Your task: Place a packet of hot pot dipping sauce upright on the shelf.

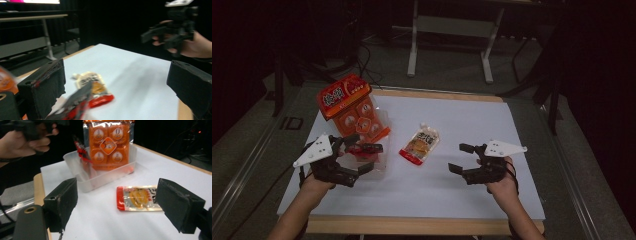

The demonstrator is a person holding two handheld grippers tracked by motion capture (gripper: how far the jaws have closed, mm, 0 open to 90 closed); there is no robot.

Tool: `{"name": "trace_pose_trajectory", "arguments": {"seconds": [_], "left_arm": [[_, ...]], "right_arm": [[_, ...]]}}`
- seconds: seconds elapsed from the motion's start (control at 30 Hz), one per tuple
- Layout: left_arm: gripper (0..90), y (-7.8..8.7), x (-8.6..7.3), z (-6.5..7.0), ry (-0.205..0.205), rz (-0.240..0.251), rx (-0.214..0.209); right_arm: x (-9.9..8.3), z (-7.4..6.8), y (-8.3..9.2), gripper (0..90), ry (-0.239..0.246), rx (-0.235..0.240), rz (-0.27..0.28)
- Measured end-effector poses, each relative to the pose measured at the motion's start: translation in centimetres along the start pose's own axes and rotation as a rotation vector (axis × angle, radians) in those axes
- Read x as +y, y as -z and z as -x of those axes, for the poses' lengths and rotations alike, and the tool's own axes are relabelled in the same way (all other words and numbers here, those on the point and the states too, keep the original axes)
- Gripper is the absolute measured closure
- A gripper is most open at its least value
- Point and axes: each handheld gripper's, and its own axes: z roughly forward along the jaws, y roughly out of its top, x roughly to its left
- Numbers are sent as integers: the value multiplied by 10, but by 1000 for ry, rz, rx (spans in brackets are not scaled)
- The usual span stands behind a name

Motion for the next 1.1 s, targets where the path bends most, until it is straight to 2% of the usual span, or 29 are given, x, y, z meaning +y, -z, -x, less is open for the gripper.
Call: {"name": "trace_pose_trajectory", "arguments": {"seconds": [0.03, 0.1, 0.17, 0.2, 0.3, 0.33, 0.63, 0.67, 0.8, 0.97, 1.1], "left_arm": [[24, 0, 0, 0, 0, 0, 0], [24, -5, 0, 9, -14, -19, -9], [23, -9, -1, 18, -21, -19, -38], [24, -13, -1, 26, -22, -18, -76], [23, -17, -2, 33, -34, -23, -92], [24, -20, -4, 39, -30, -23, -115], [23, -29, -15, 59, -28, -27, -157], [24, -30, -19, 64, -38, -31, -157], [24, -33, -30, 71, -24, -53, -172], [24, -34, -38, 75, -15, -55, -178], [24, -33, -44, 76, -7, -55, -176]], "right_arm": [[0, 0, 0, 180, 0, 0, 0], [1, 3, 0, 176, -4, -12, 8], [2, 6, -1, 170, -16, -15, 16], [3, 9, -1, 168, -16, -30, 18], [4, 12, -1, 168, -20, -33, 19], [5, 14, -2, 166, -22, -39, 17], [5, 21, -9, 157, -24, -59, 7], [6, 23, -11, 161, -26, -63, -15], [6, 26, -16, 142, -30, -80, -9], [8, 31, -22, 136, -42, -95, -3], [9, 37, -32, 121, -46, -137, -12]]}}
